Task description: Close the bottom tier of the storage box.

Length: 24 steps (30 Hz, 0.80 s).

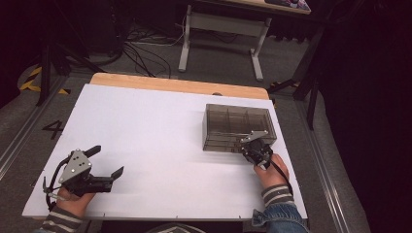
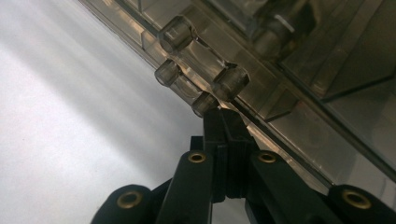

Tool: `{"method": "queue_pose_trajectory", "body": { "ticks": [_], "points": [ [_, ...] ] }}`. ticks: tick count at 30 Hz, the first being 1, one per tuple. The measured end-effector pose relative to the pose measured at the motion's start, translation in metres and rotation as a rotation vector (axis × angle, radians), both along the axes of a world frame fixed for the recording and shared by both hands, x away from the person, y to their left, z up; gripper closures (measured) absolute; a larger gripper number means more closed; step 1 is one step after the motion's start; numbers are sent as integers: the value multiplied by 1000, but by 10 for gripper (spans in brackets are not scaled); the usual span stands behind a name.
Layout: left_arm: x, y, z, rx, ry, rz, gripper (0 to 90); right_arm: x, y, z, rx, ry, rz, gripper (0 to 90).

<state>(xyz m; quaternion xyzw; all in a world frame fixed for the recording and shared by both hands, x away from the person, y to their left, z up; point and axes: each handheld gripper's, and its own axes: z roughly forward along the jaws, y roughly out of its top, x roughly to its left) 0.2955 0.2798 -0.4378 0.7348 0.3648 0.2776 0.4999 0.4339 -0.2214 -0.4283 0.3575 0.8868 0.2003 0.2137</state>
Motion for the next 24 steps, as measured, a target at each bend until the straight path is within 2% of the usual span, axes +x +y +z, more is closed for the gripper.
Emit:
{"method": "queue_pose_trajectory", "body": {
  "ticks": [7,10,15,24],
  "points": [
    [1,0,0,8,-2,-4,12,-1,0,0,3,-4,-5,900],
    [1,-1,0,-2,0,-2,11,-1,0,0,2,-4,-4,900],
    [1,0,0,-3,-1,-1,11,-4,1,2,-22,-21,-2,892],
    [2,-1,0,0,1,-5,11,-11,-7,19,49,-28,11,839]
  ]
}}
